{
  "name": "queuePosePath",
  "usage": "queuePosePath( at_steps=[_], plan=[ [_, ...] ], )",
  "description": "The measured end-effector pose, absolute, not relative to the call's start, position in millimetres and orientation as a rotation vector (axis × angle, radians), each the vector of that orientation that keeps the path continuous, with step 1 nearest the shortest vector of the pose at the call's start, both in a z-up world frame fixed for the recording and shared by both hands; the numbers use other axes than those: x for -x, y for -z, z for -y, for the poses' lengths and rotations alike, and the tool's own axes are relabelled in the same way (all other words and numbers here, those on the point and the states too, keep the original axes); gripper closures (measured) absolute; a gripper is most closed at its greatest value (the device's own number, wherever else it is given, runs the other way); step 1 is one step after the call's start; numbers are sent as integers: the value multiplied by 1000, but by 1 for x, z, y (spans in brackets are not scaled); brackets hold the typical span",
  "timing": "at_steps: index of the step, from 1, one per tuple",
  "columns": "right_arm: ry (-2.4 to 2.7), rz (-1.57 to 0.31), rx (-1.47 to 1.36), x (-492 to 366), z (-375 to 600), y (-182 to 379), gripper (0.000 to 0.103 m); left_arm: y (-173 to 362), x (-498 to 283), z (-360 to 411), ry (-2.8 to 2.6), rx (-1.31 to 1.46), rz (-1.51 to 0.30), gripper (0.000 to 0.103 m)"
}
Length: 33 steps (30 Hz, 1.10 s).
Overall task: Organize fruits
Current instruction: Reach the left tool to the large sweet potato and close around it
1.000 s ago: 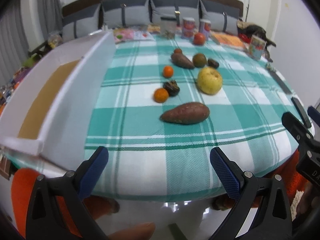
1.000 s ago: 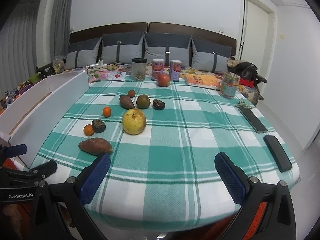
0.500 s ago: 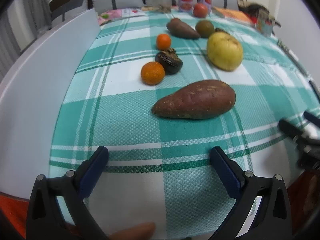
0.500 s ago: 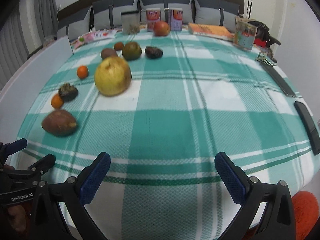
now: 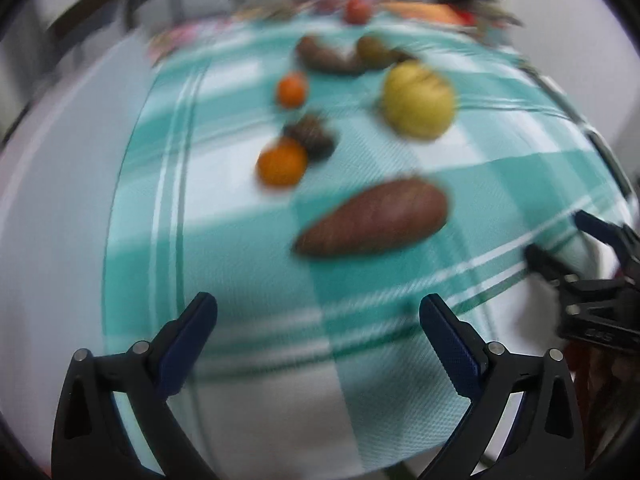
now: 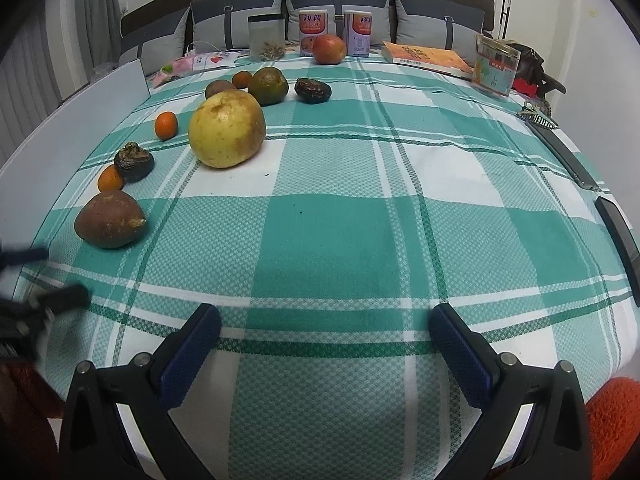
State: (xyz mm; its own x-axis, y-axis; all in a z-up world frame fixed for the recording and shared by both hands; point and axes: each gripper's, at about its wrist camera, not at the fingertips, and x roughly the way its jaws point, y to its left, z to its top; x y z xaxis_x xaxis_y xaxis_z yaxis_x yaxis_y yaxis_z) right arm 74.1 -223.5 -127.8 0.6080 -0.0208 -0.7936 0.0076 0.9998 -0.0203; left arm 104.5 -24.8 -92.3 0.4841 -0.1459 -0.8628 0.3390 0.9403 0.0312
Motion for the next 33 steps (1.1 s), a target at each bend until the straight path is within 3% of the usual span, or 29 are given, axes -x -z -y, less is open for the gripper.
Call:
queuePosePath(
  at_steps=[7,15,16,17,18,26,33],
  plan=[
    [11,-925,17,-74,224,127,0,85,-137,74,543,-470,-1020,1],
    [-3,-931,21,-71,225,127,0,97,-144,90,646,-497,-1055,5],
    [0,-932,20,-72,225,127,0,96,-141,92,653,-507,-1053,17],
    [1,-932,20,-72,225,127,0,96,-139,93,653,-512,-1059,37],
    [1,-933,20,-72,225,127,0,96,-139,92,620,-533,-1060,45],
    [1,-933,20,-72,225,127,0,94,-138,63,463,-378,-1153,48],
    [2,-932,20,-72,225,127,0,99,-138,7,259,24,-1177,47]
  ],
)
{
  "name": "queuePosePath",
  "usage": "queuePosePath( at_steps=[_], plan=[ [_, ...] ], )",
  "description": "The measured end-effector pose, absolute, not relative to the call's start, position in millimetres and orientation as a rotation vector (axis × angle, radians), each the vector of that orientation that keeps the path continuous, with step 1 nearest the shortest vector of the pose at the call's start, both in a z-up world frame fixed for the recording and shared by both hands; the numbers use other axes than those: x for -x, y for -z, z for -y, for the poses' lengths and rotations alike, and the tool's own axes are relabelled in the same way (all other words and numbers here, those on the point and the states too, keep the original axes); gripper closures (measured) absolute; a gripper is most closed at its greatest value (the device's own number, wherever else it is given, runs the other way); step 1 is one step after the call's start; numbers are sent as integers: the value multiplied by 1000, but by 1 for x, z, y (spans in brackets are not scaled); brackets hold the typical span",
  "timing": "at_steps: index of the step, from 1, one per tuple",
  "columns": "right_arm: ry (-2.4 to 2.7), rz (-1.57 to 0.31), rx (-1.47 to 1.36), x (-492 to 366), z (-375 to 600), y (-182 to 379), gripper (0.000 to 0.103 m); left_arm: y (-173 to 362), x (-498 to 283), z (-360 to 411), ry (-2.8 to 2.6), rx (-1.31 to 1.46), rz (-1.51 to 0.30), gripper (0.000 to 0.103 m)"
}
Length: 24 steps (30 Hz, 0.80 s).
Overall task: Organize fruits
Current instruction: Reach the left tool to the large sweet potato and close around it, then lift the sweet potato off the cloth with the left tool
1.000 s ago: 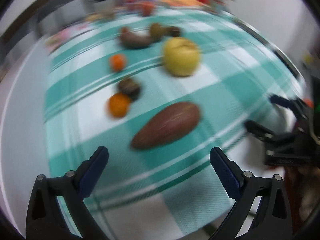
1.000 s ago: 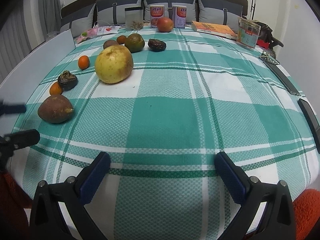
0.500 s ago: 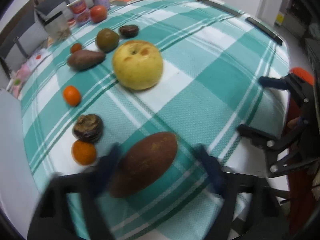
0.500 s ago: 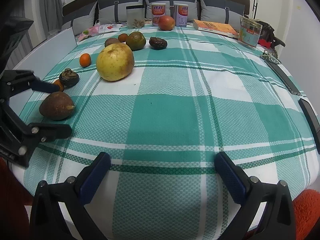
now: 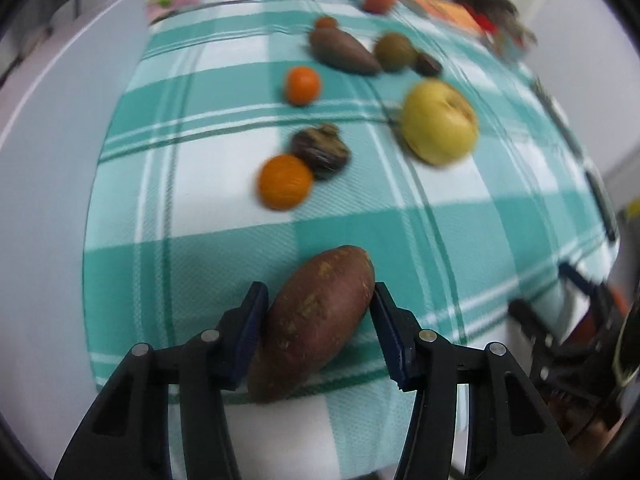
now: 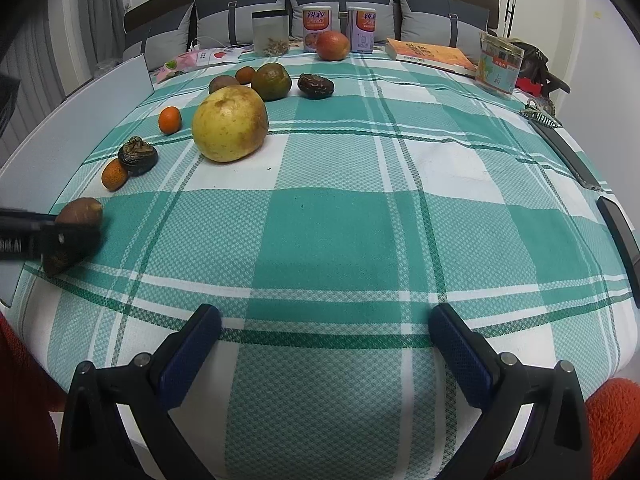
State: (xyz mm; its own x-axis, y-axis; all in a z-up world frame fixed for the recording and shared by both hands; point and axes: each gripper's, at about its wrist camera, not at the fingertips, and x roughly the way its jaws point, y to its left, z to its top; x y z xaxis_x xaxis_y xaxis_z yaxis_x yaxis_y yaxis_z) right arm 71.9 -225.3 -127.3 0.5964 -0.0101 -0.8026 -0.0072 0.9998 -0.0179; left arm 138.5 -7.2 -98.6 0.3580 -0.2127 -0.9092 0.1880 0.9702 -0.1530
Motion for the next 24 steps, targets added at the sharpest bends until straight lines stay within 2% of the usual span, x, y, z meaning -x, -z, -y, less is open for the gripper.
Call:
queuePosePath(
  at_steps=[2,4,7,9,11,24],
  plan=[
    [1,-932,20,-72,225,127,0,102,-137,5,273,20,-1173,44],
    [0,-932,21,-72,225,127,0,101,-132,10,298,-66,-1161,35],
    [2,-933,20,-72,225,127,0,98,-126,18,346,-201,-1141,34],
    [4,-932,20,-72,225,127,0,97,-125,22,393,-249,-1148,36],
    [4,-932,20,-72,225,127,0,97,-126,23,420,-265,-1161,61],
    [6,-936,9,-72,225,127,0,100,-119,-35,133,54,-1075,61]
  ],
)
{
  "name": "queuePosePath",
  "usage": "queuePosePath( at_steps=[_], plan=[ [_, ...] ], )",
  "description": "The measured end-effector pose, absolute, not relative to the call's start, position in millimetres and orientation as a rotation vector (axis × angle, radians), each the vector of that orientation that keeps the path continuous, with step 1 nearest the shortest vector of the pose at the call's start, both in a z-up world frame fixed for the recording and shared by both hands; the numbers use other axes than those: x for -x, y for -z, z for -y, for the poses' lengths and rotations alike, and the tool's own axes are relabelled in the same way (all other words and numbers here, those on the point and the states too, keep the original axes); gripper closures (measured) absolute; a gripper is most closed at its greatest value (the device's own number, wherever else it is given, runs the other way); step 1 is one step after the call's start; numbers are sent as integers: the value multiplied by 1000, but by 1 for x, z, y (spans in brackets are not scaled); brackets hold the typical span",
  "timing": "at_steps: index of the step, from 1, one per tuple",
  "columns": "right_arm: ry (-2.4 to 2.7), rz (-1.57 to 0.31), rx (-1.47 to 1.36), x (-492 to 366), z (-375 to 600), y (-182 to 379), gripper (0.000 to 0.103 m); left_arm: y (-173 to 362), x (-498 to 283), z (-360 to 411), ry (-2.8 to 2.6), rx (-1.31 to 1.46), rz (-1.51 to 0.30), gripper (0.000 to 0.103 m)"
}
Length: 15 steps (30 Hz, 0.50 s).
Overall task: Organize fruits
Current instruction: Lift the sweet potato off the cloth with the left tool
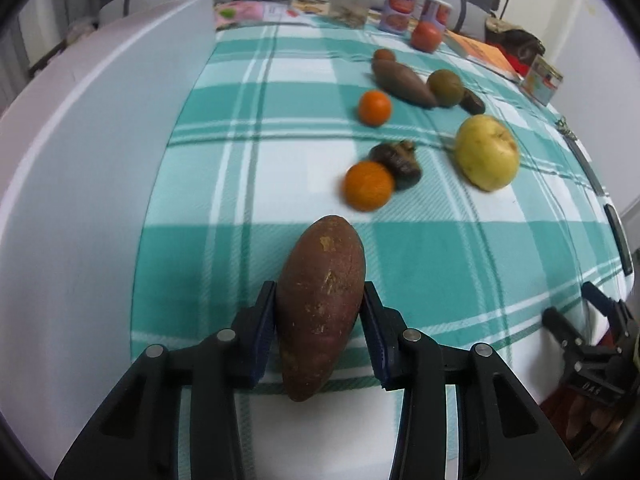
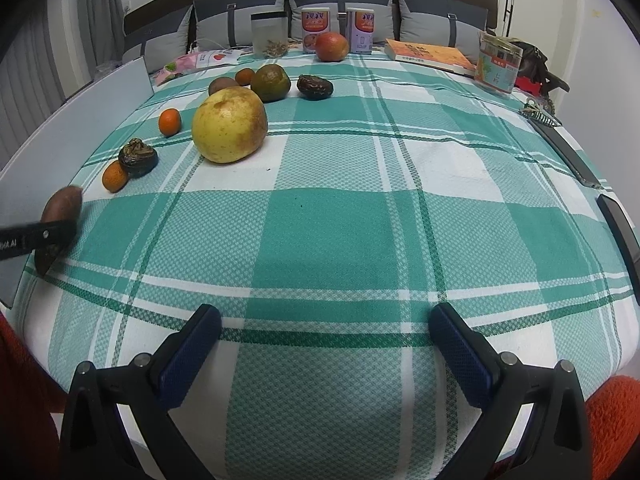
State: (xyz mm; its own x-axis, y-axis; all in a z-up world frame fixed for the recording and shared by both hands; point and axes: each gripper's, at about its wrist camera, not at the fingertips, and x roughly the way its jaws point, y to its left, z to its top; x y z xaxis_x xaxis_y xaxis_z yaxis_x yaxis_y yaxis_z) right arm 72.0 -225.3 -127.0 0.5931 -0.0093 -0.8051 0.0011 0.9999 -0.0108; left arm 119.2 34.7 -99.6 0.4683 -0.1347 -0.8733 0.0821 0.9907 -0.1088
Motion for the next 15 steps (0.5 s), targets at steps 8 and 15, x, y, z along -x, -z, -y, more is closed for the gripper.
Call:
queuePosePath(
  at_steps=[8,15],
  plan=[
    [-17,-939,9,-72,229,125,0,98,-109,-40,127,49,-1027,48],
    [-7,-855,-103,-121,266,75,4,98,-104,-44,141,19,-987,45]
  ],
)
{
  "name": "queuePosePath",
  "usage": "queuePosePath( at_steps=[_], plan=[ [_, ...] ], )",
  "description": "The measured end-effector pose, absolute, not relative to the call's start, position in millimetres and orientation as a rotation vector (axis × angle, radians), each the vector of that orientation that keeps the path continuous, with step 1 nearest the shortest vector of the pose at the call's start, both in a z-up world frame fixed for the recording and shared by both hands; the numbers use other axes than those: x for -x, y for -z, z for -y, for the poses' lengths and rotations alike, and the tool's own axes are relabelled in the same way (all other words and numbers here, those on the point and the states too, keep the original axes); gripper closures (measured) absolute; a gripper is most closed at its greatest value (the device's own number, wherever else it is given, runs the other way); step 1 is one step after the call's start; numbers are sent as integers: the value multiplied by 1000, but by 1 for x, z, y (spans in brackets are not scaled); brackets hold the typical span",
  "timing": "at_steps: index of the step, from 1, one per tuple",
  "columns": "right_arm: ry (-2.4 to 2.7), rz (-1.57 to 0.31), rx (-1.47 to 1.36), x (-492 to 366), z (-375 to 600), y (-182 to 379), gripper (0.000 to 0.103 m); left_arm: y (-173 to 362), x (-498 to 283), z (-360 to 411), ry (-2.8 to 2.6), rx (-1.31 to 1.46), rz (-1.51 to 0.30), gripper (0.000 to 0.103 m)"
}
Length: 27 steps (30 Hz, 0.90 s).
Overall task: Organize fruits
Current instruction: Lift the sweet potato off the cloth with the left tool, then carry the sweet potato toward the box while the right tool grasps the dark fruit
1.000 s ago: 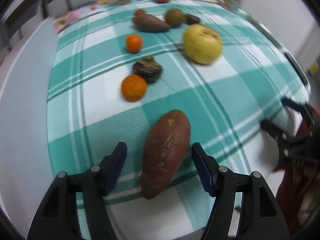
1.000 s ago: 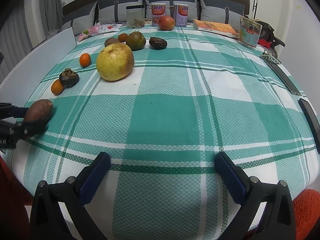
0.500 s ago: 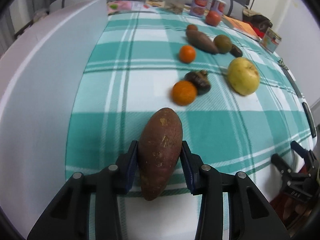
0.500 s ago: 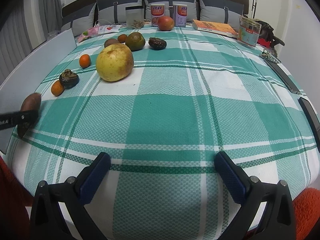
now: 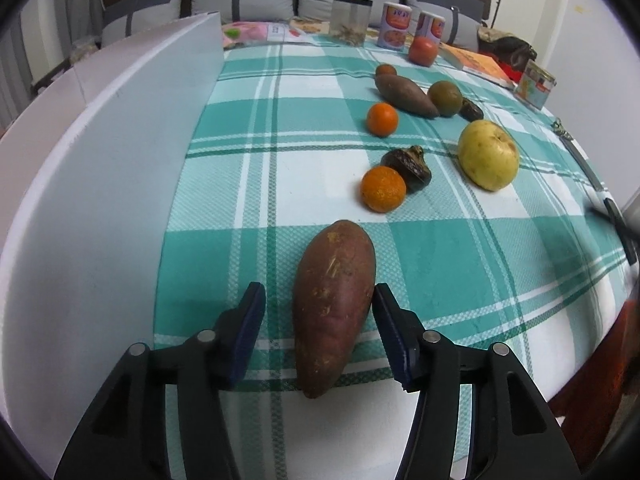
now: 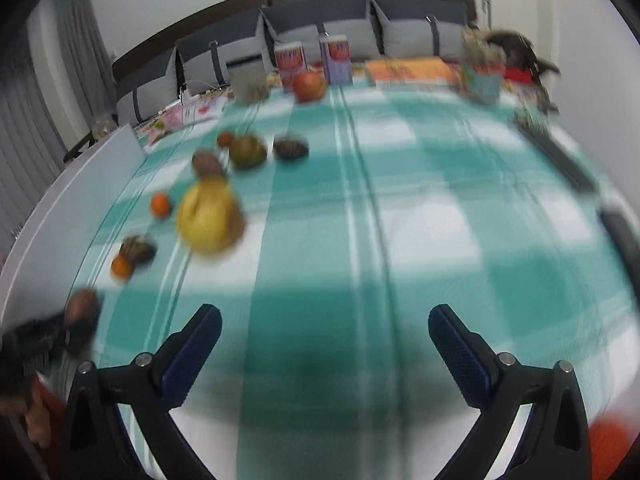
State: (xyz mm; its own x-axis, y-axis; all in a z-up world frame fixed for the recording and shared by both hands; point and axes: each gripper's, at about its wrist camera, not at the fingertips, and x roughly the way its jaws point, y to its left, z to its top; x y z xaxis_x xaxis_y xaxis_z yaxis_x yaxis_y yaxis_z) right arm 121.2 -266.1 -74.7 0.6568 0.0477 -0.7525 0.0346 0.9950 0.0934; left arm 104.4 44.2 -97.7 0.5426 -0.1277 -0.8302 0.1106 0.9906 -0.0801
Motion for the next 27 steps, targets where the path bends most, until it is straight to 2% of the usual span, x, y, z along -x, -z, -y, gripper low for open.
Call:
queuePosePath(
  at_steps=[3,5,9,13,14,15,16,21,27],
  plan=[
    [-27,-832,1,-183,267,53,6,102,-104,-45,160,37,-999,45],
    [-132,-896,19,-232,264,57,26,102,-104,-45,160,41,-999,44],
    [-225,-1041,-9,-301,257,88,32,102,-105,-48,168,70,-1002,43],
    [-227,-1047,-44,-340,249,108,34,102,-106,-48,173,70,-1002,42],
    [-230,-1048,-35,-344,246,111,43,103,-107,-48,173,64,-999,41],
    [-235,-1055,-18,-348,243,114,47,103,-108,-47,172,58,-996,41],
    [-228,-1042,21,-350,239,114,61,104,-109,-46,170,51,-993,40],
    [-246,-1031,9,-333,247,105,61,104,-110,-42,171,35,-988,36],
    [-275,-1015,-42,-243,271,82,61,103,-107,-49,199,89,-1003,37]
  ],
)
